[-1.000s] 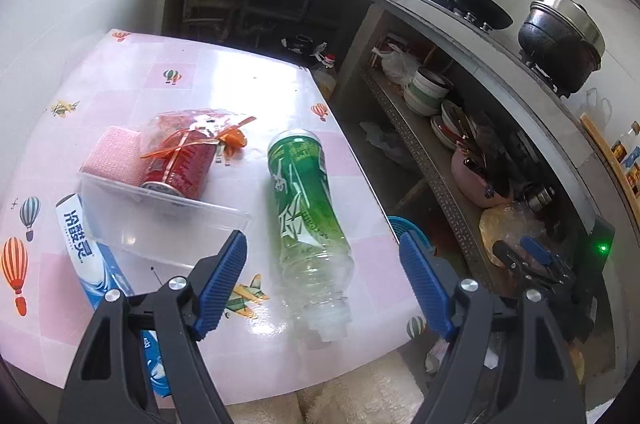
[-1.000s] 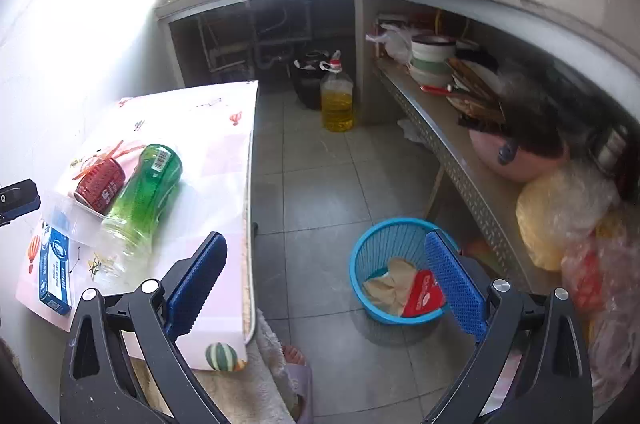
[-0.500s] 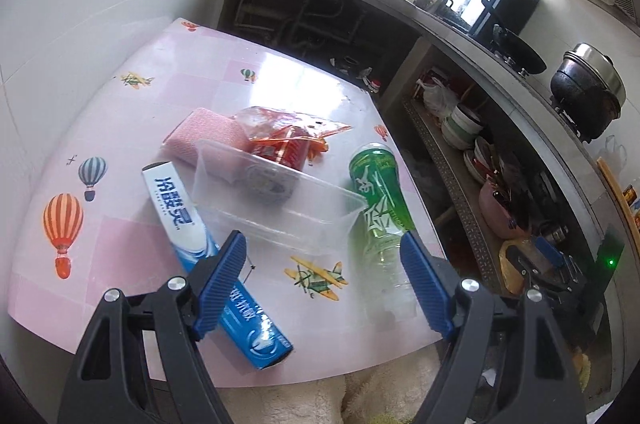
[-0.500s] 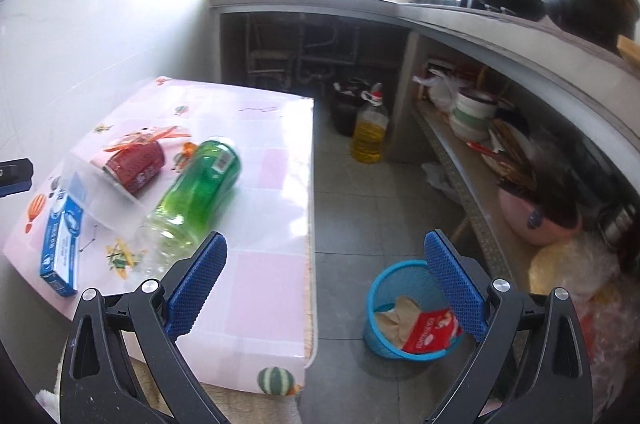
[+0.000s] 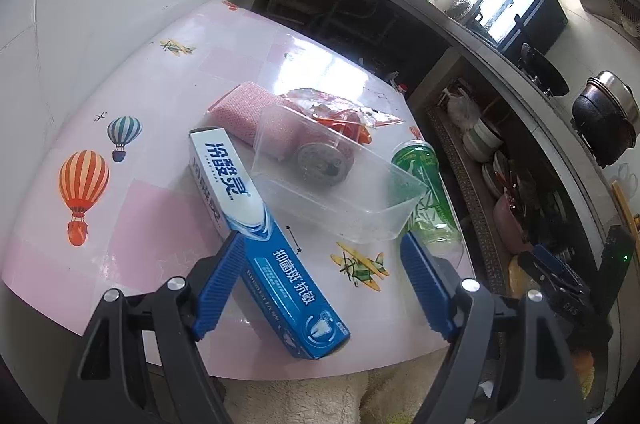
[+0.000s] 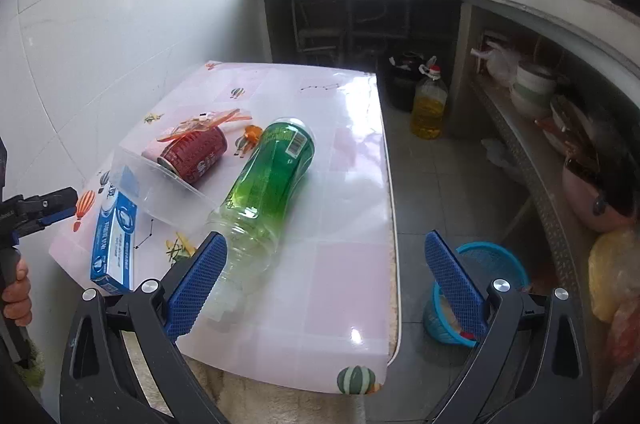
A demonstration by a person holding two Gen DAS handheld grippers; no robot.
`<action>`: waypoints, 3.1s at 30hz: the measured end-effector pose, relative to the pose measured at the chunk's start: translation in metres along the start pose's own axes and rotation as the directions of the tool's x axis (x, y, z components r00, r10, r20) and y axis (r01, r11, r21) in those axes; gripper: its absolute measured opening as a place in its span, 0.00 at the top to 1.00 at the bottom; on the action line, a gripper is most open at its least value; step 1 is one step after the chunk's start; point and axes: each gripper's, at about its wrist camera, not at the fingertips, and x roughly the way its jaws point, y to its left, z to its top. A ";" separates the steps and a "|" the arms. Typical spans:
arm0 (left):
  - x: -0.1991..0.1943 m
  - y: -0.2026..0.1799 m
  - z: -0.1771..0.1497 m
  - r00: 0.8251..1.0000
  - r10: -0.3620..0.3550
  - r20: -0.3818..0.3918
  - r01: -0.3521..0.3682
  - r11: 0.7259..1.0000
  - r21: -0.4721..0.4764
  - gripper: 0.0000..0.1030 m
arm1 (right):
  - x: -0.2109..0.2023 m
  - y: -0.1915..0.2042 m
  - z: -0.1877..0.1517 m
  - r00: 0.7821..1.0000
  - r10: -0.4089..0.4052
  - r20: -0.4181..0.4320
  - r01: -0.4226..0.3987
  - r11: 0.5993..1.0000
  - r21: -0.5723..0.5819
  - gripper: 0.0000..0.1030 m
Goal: Collect trash
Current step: 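Grasp the blue toothpaste box with the left gripper while the right gripper grasps the green bottle, then lift the toothpaste box and green bottle and carry them toward the wastebasket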
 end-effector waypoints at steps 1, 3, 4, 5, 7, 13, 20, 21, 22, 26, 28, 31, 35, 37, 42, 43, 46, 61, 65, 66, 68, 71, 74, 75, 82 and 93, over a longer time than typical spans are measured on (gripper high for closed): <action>0.004 0.002 -0.001 1.000 0.011 -0.006 -0.011 1.000 -0.003 0.25 | 0.002 0.000 0.000 1.000 0.010 -0.008 -0.010 1.000 0.005 0.08; 0.014 0.005 -0.003 0.999 0.037 -0.020 -0.037 0.999 -0.007 0.25 | 0.004 0.001 0.000 0.999 0.031 -0.021 -0.031 0.999 0.014 0.08; 0.018 0.007 -0.005 0.998 0.048 -0.027 -0.049 0.999 -0.009 0.25 | 0.005 0.002 0.000 0.999 0.040 -0.027 -0.040 0.999 0.019 0.08; 0.023 0.007 -0.006 0.998 0.061 -0.033 -0.061 0.998 -0.009 0.25 | 0.006 0.003 0.000 0.998 0.050 -0.034 -0.049 0.998 0.024 0.08; 0.034 0.009 -0.006 0.996 0.083 -0.043 -0.083 0.997 0.001 0.25 | 0.008 0.004 0.000 0.997 0.065 -0.043 -0.063 0.998 0.031 0.08; 0.062 0.016 -0.003 0.985 0.156 -0.078 -0.155 0.988 0.015 0.26 | 0.012 0.006 -0.001 0.994 0.091 -0.068 -0.087 0.995 0.051 0.08; 0.074 0.024 -0.005 0.979 0.177 -0.106 -0.177 0.984 0.007 0.41 | 0.031 0.000 0.003 0.973 0.198 -0.115 -0.181 0.973 0.142 0.08; 0.075 0.026 -0.006 0.979 0.169 -0.109 -0.170 0.985 -0.002 0.42 | 0.039 -0.001 0.005 0.967 0.220 -0.131 -0.197 0.966 0.170 0.08; 0.073 0.028 -0.007 0.981 0.161 -0.109 -0.163 0.987 -0.010 0.42 | 0.046 -0.003 0.006 0.960 0.238 -0.146 -0.207 0.958 0.197 0.08; 0.067 0.035 -0.010 0.982 0.158 -0.104 -0.160 0.987 -0.013 0.45 | 0.077 -0.003 0.011 0.924 0.329 -0.196 -0.266 0.919 0.290 0.08; 0.063 0.038 -0.012 0.981 0.162 -0.105 -0.164 0.986 -0.016 0.46 | 0.094 -0.002 0.013 0.911 0.345 -0.225 -0.264 0.909 0.322 0.08; 0.056 0.042 -0.015 0.977 0.189 -0.098 -0.191 0.981 -0.011 0.47 | 0.113 0.001 0.014 0.895 0.367 -0.254 -0.266 0.895 0.358 0.10; 0.046 0.049 -0.017 0.968 0.232 -0.092 -0.234 0.972 -0.007 0.47 | 0.124 0.010 0.016 0.885 0.369 -0.284 -0.264 0.901 0.345 0.14; 0.043 0.054 -0.016 0.966 0.238 -0.098 -0.241 0.970 -0.018 0.47 | 0.128 0.014 0.016 0.883 0.362 -0.299 -0.259 0.907 0.333 0.16; 0.045 0.059 -0.012 0.962 0.252 -0.102 -0.256 0.966 -0.031 0.47 | 0.137 0.016 0.013 0.862 0.389 -0.324 -0.275 0.897 0.345 0.25; 0.046 0.059 -0.012 0.963 0.251 -0.102 -0.256 0.966 -0.030 0.47 | 0.137 0.016 0.012 0.857 0.398 -0.328 -0.281 0.893 0.352 0.31; 0.048 0.056 -0.014 0.962 0.250 -0.105 -0.254 0.967 -0.020 0.47 | 0.137 0.013 0.010 0.854 0.405 -0.327 -0.281 0.888 0.365 0.35; 0.067 0.050 0.002 0.939 0.330 -0.093 -0.329 0.944 0.029 0.50 | 0.095 -0.015 -0.019 0.884 0.320 -0.342 -0.194 0.914 0.355 0.35; 0.072 0.052 0.005 0.938 0.335 -0.095 -0.333 0.942 0.030 0.63 | 0.093 -0.014 -0.019 0.889 0.311 -0.337 -0.191 0.920 0.343 0.34; 0.072 0.050 0.005 0.936 0.341 -0.093 -0.339 0.940 0.036 0.67 | 0.093 -0.015 -0.019 0.889 0.313 -0.335 -0.194 0.919 0.344 0.34; 0.068 0.045 0.002 0.937 0.337 -0.092 -0.334 0.941 0.049 0.69 | 0.094 -0.015 -0.020 0.885 0.328 -0.331 -0.206 0.912 0.354 0.35; 0.060 0.041 -0.008 0.936 0.336 -0.105 -0.331 0.942 0.065 0.69 | 0.090 -0.019 -0.024 0.878 0.350 -0.325 -0.225 0.903 0.365 0.35; 0.051 0.038 -0.022 0.935 0.333 -0.119 -0.328 0.943 0.061 0.69 | 0.086 -0.023 -0.028 0.874 0.360 -0.326 -0.230 0.898 0.376 0.35; 0.049 0.038 -0.026 0.934 0.334 -0.128 -0.329 0.943 0.058 0.69 | 0.086 -0.024 -0.029 0.874 0.361 -0.327 -0.229 0.897 0.378 0.35; 0.046 0.041 -0.025 0.931 0.339 -0.133 -0.339 0.940 0.025 0.69 | 0.086 -0.027 -0.028 0.871 0.367 -0.328 -0.235 0.896 0.377 0.33; 0.047 0.041 -0.029 0.931 0.343 -0.121 -0.343 0.939 0.025 0.69 | 0.092 -0.027 -0.028 0.865 0.380 -0.327 -0.239 0.887 0.396 0.32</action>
